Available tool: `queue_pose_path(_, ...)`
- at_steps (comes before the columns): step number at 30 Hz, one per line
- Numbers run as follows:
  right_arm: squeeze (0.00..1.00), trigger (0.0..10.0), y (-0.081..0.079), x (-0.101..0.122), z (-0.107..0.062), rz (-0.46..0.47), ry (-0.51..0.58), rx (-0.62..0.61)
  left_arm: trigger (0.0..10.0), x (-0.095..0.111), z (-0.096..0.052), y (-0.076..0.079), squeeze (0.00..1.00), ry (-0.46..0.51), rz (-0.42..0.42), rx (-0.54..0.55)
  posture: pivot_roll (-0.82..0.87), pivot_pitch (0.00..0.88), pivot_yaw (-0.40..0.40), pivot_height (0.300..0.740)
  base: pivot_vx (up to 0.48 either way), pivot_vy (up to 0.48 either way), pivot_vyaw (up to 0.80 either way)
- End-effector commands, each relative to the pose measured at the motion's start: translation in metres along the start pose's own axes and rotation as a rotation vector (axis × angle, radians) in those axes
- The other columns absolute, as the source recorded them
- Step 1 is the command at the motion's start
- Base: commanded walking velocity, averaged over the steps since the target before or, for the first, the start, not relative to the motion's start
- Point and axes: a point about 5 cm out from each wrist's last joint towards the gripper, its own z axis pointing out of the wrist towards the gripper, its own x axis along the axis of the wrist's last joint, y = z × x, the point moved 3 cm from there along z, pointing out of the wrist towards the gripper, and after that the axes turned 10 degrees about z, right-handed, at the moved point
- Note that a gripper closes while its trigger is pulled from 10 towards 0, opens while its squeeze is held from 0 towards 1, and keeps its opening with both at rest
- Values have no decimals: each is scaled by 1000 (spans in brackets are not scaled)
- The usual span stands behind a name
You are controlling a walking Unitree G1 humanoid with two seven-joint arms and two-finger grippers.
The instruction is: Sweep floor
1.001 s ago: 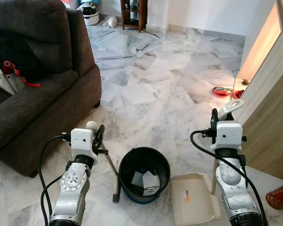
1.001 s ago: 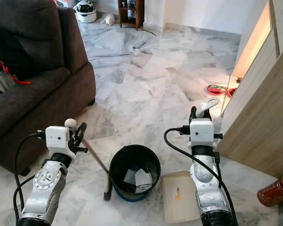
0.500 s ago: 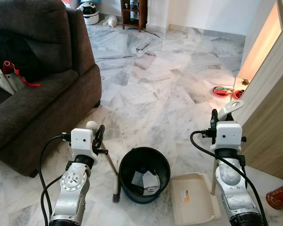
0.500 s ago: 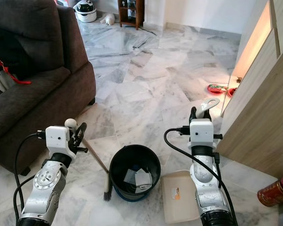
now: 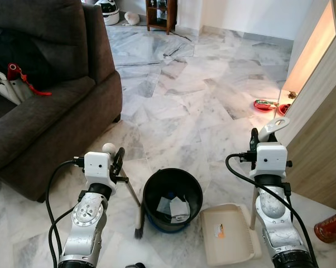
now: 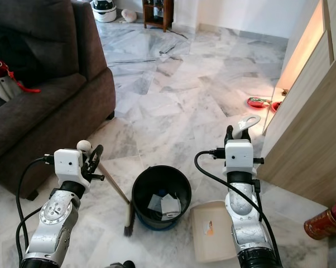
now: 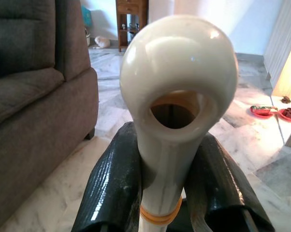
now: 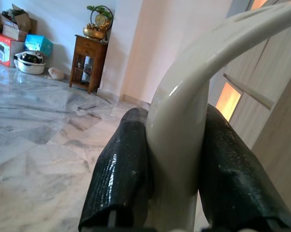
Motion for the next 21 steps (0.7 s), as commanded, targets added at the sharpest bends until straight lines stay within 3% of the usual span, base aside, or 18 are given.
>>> queue_pose_path(1, 0, 10000, 0, 5, 2, 4, 29, -1, 10000, 13, 0, -3, 0, 54, 7, 8, 27, 85, 32, 740, -266, 0, 0)
queue_pose_path(21, 0, 10000, 0, 4, 2, 7, 24, -2, 10000, 13, 1, -3, 0, 52, 6, 10, 30, 95, 30, 740, -266, 0, 0)
